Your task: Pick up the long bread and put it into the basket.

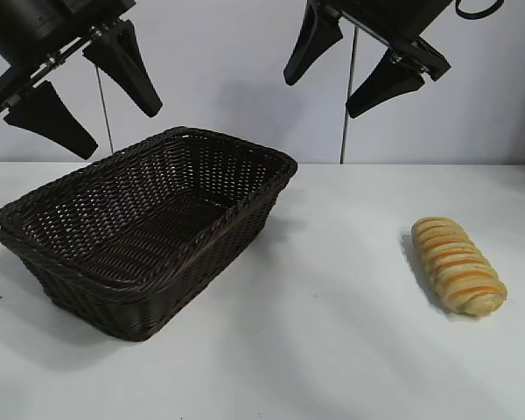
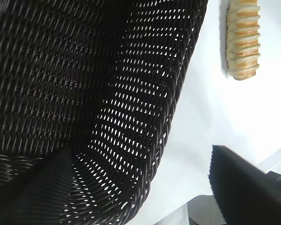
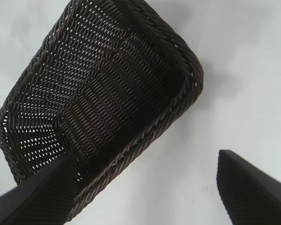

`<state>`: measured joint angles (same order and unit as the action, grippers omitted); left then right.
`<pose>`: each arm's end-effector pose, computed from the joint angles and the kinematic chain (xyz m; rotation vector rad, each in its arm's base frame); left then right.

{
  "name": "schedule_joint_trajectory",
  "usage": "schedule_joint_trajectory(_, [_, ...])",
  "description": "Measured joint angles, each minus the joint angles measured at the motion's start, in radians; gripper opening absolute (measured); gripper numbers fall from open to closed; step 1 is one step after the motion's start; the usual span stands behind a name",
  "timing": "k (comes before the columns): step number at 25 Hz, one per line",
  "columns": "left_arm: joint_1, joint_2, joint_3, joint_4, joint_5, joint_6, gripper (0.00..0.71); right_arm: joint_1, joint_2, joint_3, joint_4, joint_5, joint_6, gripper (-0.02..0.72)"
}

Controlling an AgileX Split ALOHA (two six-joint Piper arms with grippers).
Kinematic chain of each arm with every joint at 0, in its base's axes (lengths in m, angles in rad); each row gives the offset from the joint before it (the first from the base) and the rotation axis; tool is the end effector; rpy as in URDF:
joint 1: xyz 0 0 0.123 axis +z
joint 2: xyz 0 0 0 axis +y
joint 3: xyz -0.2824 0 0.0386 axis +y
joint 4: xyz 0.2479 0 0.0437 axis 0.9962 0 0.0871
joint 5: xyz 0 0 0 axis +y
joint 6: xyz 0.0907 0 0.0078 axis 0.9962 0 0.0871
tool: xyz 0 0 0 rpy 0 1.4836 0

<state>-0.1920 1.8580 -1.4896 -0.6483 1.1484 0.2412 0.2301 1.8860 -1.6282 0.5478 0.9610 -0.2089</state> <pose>0.3648 -0.1220 0.2604 0.2882 2.8424 -0.8922 0.3957 0.1327 0.2869 -0.2901 2.6162 0.7028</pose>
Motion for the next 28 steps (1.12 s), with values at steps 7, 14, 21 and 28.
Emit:
schedule_joint_trajectory(7, [0.000,0.000,0.000,0.000,0.000,0.000,0.583,0.000,0.000,0.000,-0.001,0.000,0.000,0.591])
schedule_joint_trajectory(14, [0.000,0.000,0.000,0.000,-0.013,0.000,0.583,0.000,0.000,0.000,-0.001,-0.001,0.000,0.591])
schedule_joint_trajectory(21, [0.000,0.000,0.000,0.000,-0.026,0.000,0.583,0.000,0.000,0.000,-0.001,0.000,0.000,0.591])
schedule_joint_trajectory(28, [0.000,-0.017,0.000,0.014,-0.025,0.000,0.583,0.000,0.000,0.000,-0.001,0.000,0.000,0.591])
